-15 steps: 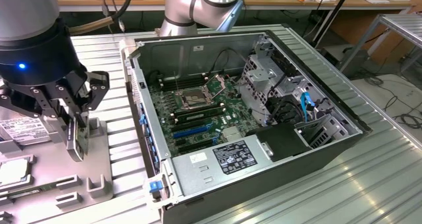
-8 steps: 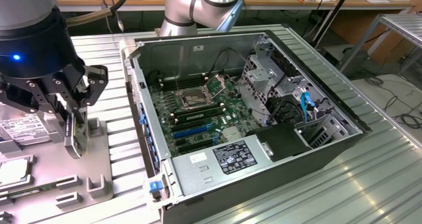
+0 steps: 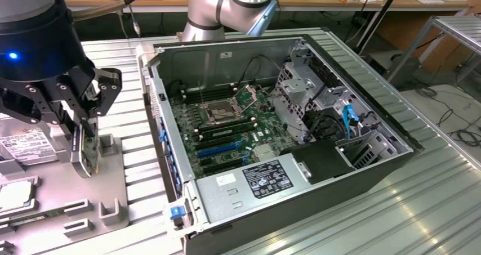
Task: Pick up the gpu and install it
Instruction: 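Pick up the gpu and move the gpu toward the slot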
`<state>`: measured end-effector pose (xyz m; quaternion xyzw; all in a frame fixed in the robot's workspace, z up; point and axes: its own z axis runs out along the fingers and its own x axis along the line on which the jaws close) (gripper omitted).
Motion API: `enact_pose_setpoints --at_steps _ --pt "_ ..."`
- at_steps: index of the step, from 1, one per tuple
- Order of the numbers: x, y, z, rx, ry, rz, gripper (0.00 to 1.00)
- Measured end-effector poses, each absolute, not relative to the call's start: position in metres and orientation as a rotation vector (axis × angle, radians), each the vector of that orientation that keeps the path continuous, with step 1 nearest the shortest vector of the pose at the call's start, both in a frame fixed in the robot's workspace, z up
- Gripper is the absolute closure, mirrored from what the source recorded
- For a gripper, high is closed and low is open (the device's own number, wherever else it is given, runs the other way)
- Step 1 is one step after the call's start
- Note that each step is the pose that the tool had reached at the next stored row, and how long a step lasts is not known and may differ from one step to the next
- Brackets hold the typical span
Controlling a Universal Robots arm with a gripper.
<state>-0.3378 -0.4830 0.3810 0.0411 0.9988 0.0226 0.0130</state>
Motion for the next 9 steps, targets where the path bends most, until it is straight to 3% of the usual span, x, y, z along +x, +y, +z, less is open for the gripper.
enact_pose_setpoints --at_steps 9 --pt "-0.338 -0.483 0.393 0.128 3.112 0.070 0.73"
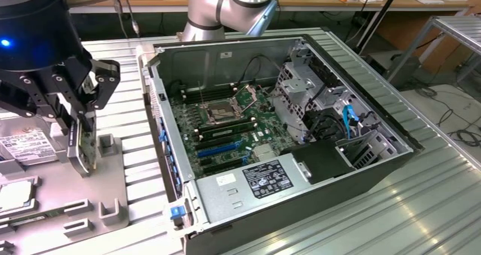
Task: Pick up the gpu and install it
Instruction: 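Pick up the gpu and move the gpu toward the slot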
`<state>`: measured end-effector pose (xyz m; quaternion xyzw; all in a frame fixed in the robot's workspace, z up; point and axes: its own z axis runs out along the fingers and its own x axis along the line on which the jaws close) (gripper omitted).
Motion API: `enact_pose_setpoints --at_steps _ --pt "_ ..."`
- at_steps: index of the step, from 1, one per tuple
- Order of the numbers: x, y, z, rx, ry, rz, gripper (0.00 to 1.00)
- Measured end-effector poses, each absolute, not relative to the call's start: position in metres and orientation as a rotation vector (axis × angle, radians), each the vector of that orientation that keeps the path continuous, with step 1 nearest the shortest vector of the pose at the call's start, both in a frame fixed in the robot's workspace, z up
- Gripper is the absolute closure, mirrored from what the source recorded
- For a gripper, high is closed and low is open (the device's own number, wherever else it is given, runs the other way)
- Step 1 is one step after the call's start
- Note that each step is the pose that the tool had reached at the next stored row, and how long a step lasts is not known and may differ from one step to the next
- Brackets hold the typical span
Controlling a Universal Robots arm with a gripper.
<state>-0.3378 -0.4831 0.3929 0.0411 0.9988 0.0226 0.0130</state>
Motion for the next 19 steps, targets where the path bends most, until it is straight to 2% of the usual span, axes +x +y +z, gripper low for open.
enact_pose_setpoints --at_steps 19 --pt "-0.338 -0.483 0.415 0.128 3.112 0.070 0.73"
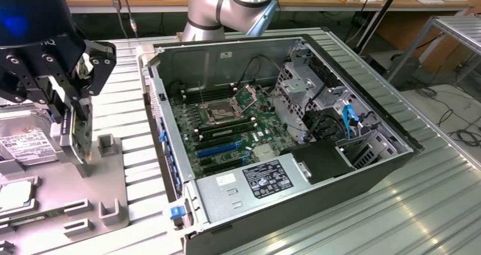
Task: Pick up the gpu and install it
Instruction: 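Pick up the gpu and move the gpu toward the slot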
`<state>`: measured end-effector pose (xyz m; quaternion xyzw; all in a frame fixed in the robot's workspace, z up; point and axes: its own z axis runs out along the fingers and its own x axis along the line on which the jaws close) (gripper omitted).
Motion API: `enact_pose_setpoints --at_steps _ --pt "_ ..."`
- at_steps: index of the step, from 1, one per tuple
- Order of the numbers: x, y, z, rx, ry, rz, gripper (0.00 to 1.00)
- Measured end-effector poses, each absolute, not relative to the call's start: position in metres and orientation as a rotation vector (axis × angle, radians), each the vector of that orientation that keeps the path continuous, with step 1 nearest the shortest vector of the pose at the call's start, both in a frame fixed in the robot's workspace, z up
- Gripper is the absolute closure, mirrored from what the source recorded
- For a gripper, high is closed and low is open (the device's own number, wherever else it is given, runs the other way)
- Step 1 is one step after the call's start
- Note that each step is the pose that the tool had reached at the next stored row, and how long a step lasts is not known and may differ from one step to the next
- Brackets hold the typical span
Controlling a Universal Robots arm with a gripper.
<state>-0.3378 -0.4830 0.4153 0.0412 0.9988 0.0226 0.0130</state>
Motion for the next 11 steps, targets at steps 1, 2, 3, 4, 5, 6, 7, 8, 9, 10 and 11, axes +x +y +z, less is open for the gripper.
enact_pose_setpoints --at_steps 1,2,3,4,5,6,7,8,9,10,11 --pt "-0.338 -0.483 0.416 0.128 3.112 0.070 0.73" --pt "-0.338 -0.483 0.419 0.128 3.112 0.070 0.73" --pt "-0.338 -0.483 0.421 0.128 3.112 0.070 0.73" --pt "-0.338 -0.483 0.422 0.128 3.112 0.070 0.73" --pt "-0.338 -0.483 0.423 0.128 3.112 0.070 0.73" --pt "-0.338 -0.483 0.425 0.128 3.112 0.070 0.73" --pt "-0.338 -0.483 0.426 0.129 3.112 0.070 0.73" --pt "-0.338 -0.483 0.427 0.129 3.112 0.070 0.73" --pt "-0.338 -0.483 0.429 0.129 3.112 0.070 0.73" --pt "-0.338 -0.483 0.430 0.129 3.112 0.070 0.73" --pt "-0.338 -0.483 0.432 0.129 3.112 0.070 0.73"
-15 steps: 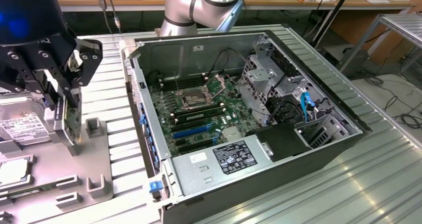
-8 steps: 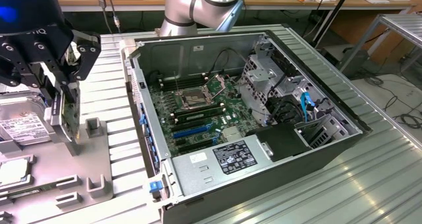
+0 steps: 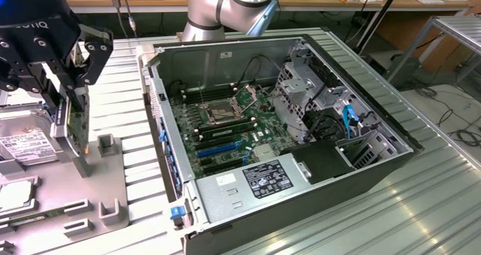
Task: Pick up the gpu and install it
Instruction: 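Pick up the gpu and move the gpu toward the slot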
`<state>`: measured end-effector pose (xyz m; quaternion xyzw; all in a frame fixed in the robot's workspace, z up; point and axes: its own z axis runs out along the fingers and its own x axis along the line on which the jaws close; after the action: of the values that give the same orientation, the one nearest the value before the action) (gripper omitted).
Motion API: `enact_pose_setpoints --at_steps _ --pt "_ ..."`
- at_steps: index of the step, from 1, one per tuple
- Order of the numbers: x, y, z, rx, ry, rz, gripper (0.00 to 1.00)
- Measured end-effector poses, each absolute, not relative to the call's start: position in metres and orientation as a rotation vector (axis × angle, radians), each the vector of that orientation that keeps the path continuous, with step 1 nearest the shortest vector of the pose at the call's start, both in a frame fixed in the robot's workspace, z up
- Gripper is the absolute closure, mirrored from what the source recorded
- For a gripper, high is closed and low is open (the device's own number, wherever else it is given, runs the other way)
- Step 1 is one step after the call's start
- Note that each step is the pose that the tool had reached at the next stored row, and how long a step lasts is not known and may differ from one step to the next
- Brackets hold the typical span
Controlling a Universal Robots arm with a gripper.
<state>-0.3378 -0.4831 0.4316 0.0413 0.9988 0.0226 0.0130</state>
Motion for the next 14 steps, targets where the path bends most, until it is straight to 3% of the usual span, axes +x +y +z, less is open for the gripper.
enact_pose_setpoints --at_steps 14 --pt "-0.338 -0.483 0.455 0.129 3.112 0.070 0.73"
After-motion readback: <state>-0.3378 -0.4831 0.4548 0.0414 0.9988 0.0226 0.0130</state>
